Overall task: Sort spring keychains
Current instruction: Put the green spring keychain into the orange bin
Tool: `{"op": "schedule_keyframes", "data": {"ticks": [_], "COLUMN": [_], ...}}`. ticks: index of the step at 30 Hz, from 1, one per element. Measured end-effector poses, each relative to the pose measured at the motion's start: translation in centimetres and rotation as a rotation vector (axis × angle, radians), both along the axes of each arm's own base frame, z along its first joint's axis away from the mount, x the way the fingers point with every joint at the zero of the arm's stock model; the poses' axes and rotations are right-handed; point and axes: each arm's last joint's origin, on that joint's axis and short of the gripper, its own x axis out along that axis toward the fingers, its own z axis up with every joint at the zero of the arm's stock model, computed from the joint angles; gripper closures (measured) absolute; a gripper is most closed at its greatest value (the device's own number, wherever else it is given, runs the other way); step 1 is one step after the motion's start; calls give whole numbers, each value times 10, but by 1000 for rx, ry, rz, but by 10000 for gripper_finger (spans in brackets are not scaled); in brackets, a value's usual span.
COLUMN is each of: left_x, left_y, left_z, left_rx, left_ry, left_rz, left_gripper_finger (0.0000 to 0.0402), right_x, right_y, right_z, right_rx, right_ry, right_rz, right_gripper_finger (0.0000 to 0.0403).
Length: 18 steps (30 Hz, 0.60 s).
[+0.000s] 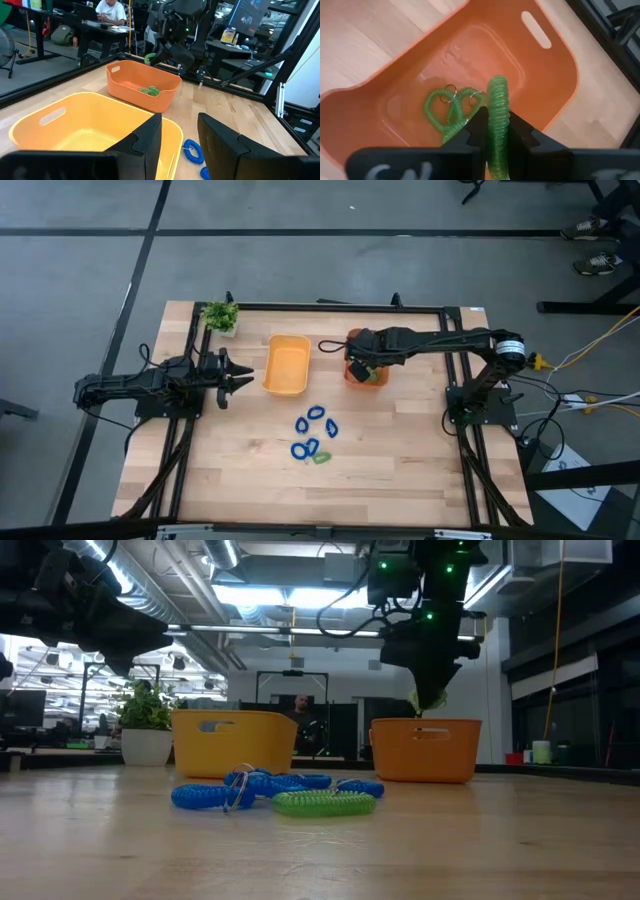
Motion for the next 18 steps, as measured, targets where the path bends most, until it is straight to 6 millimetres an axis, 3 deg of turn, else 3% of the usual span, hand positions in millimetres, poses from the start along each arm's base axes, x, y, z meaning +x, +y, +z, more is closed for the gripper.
{"op": "schedule_keyframes", "data": {"ticks": [18], "left_x": [0], "left_y": [0], "left_z": [0], "left_rx": [0], "left_ry": [0], "left_rz": [0], "left_gripper_finger": [279], "right_x": [5], "right_y": [11], "right_z": [2], "right_rx": [-9], "right_ry": [-28], "right_rz": [66], "right_gripper_finger": [330]}}
